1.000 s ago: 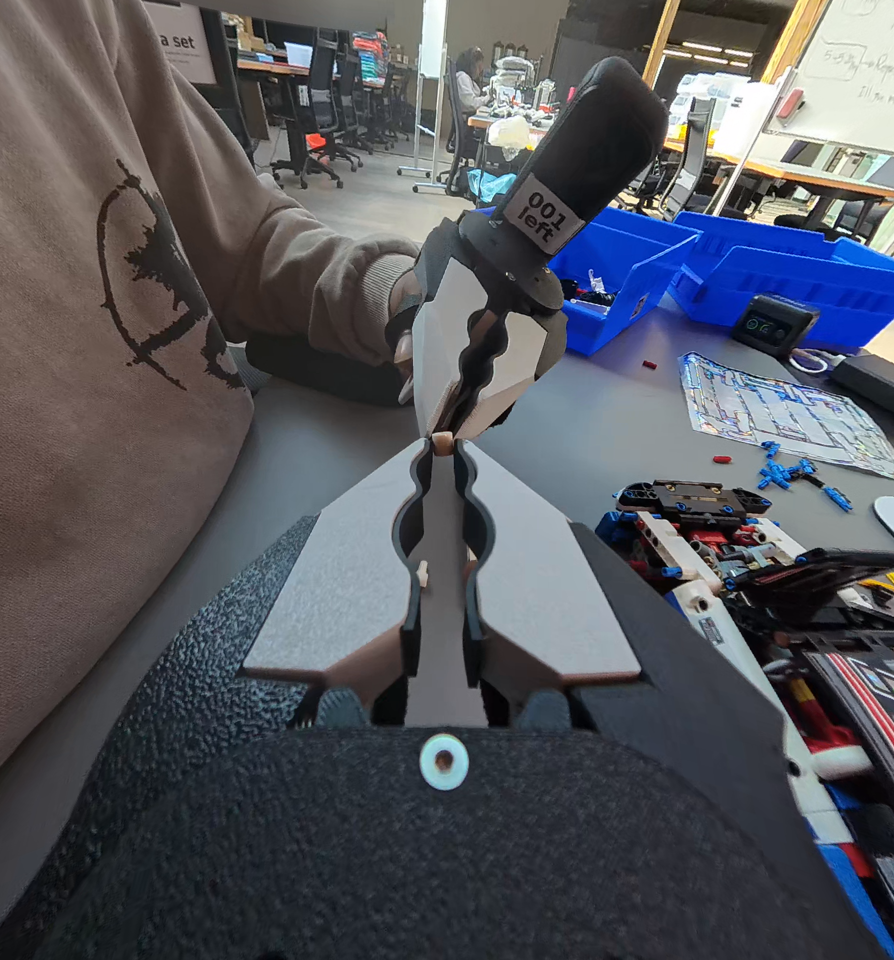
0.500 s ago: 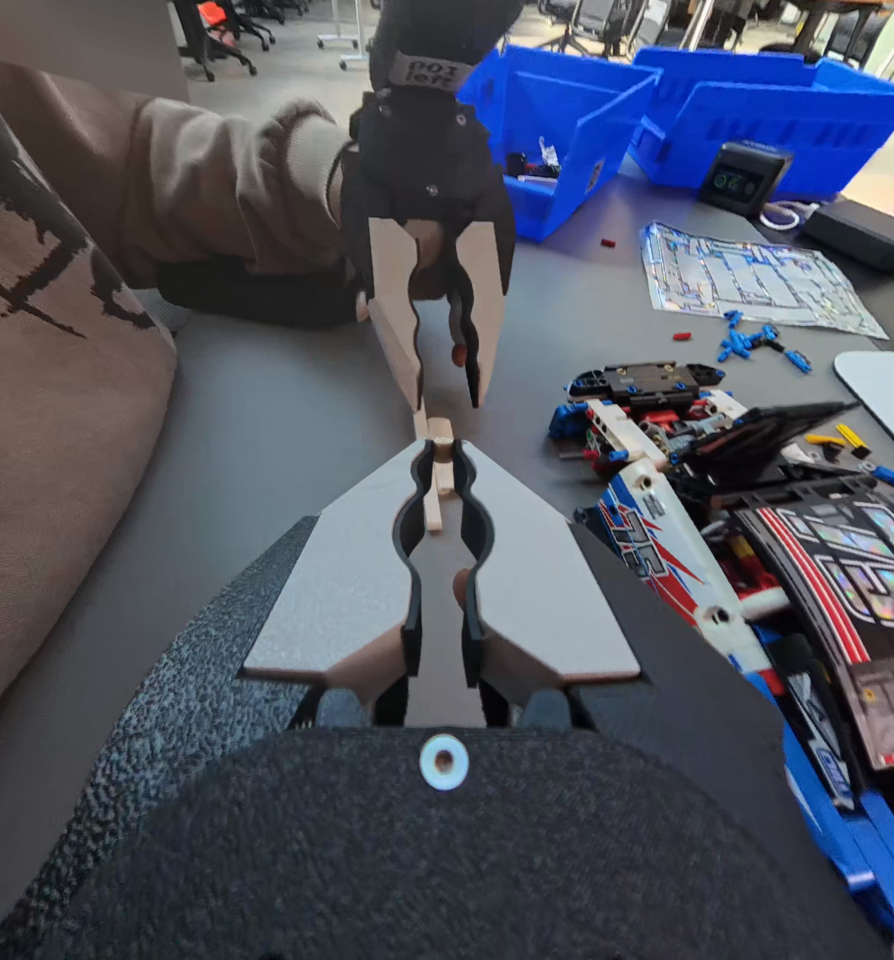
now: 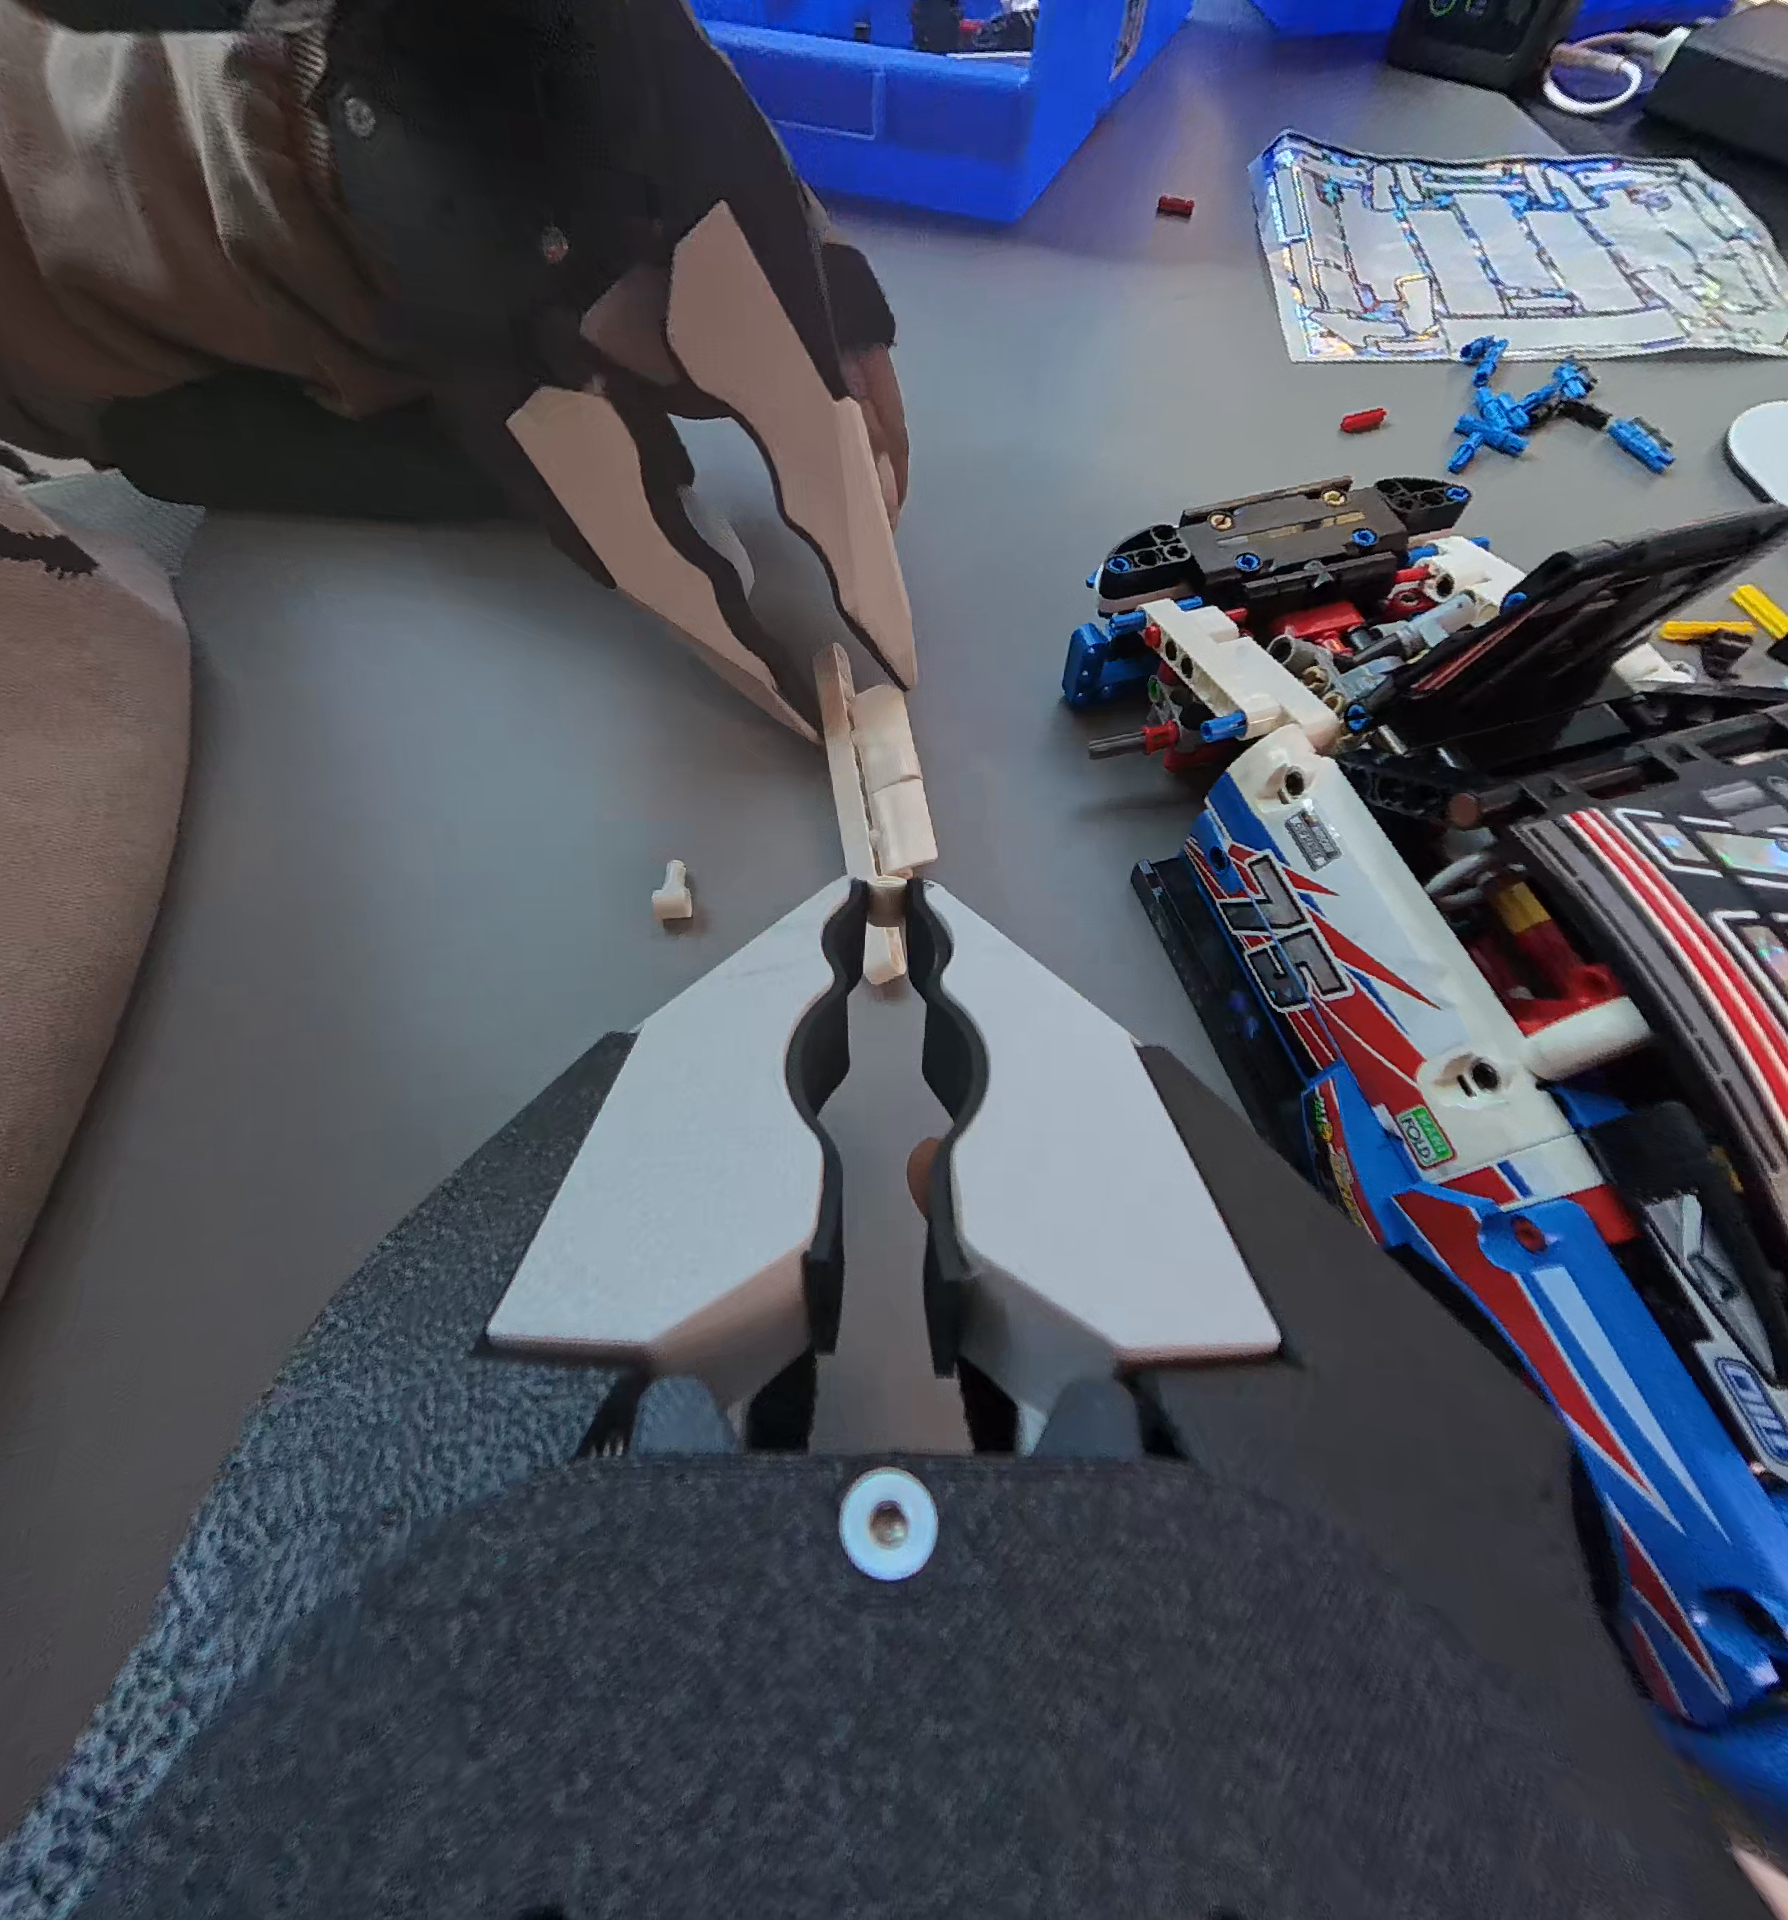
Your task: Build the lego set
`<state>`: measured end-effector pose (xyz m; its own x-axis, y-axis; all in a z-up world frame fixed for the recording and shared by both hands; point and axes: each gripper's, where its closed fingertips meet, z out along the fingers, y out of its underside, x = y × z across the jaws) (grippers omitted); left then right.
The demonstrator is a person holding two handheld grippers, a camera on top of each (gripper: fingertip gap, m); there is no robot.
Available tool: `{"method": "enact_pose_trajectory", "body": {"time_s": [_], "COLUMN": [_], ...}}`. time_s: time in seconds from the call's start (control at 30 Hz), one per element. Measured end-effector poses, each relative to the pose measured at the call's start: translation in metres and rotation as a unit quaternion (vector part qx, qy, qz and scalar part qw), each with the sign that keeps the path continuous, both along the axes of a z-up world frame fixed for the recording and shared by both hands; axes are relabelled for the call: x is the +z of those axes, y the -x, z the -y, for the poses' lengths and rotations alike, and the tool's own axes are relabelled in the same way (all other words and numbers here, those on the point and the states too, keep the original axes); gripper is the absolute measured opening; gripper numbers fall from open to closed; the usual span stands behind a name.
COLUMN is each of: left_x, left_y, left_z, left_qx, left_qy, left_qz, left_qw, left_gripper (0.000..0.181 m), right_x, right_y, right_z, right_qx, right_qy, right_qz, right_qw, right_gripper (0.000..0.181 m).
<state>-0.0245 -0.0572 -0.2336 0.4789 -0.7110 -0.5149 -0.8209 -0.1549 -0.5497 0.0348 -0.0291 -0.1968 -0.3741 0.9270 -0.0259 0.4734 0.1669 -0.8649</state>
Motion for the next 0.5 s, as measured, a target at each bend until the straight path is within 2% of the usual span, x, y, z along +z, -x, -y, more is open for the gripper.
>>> {"method": "enact_pose_trajectory", "body": {"time_s": [0.17, 0.27, 0.4, 0.5], "left_x": [0.003, 0.003, 0.004, 0.002], "left_y": [-0.007, -0.013, -0.020, -0.023], "left_z": [-0.012, -0.013, -0.009, -0.004], "left_qx": [-0.028, -0.042, -0.059, -0.055], "left_qy": [-0.106, -0.132, -0.130, -0.087], "left_qz": [-0.087, -0.116, -0.099, -0.031], "left_qw": [0.990, 0.984, 0.985, 0.994], "left_gripper": [0.022, 0.022, 0.023, 0.025], "right_x": [-0.013, -0.024, -0.026, -0.028], "right_y": [0.000, -0.005, -0.008, -0.012], "right_z": [-0.003, 0.000, 0.003, 0.006], "right_qx": [-0.018, -0.003, 0.006, 0.019], "right_qy": [-0.019, -0.074, -0.100, -0.119], "right_qz": [0.032, 0.061, 0.071, 0.080], "right_qw": [0.999, 0.995, 0.992, 0.989], "right_gripper": [0.005, 0.005, 0.005, 0.005]}}
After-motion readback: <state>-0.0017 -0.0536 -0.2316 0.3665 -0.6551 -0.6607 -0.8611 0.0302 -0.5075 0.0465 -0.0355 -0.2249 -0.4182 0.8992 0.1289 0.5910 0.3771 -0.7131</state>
